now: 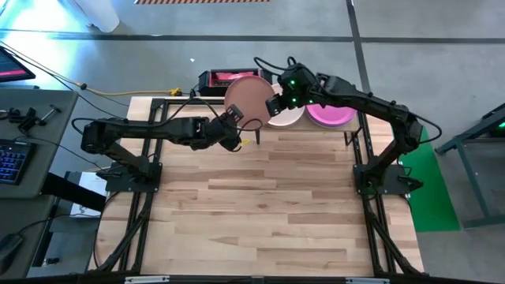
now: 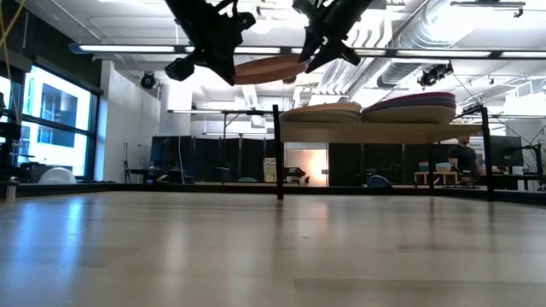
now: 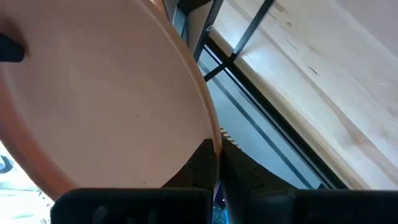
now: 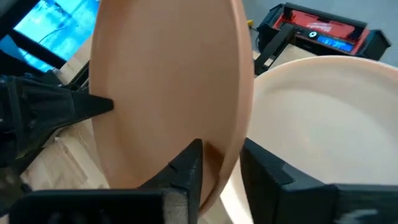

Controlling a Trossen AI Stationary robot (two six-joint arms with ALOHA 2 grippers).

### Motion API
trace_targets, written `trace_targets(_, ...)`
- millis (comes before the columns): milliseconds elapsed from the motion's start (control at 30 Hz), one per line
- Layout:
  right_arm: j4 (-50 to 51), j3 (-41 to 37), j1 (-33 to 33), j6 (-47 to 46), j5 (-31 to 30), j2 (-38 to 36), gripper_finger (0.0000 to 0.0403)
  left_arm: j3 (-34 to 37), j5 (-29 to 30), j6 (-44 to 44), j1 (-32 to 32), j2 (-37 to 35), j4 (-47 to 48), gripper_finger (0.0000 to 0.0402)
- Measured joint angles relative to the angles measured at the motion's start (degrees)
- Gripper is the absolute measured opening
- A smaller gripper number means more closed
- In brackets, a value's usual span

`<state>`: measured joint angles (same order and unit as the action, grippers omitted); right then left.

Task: Place and stack plates onto a shelf
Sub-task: Stack the brown plate on top of the white plate on the shelf

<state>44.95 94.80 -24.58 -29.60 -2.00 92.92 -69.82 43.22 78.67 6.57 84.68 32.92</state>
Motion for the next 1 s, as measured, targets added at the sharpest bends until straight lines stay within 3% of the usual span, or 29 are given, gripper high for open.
trace_targets(233, -0.2, 0.0, -0.1, 1.0, 1.1, 0.0, 0.001, 0.0, -0.3, 0.0, -0.1, 0.0, 0.1, 0.0001)
trace_targets(500, -0.2, 0.0, -0.2, 0.3, 0.7, 0.0, 0.0006, 0.0, -0.2, -3.2, -0.1, 0.0, 0.1, 0.0008)
trace_targets(1000, -0.1, -0.1, -3.7, 0.3, 0.4, -1.2, 0.0001, 0.0, 4.0, -17.1, -0.4, -0.1, -0.6, 0.0088)
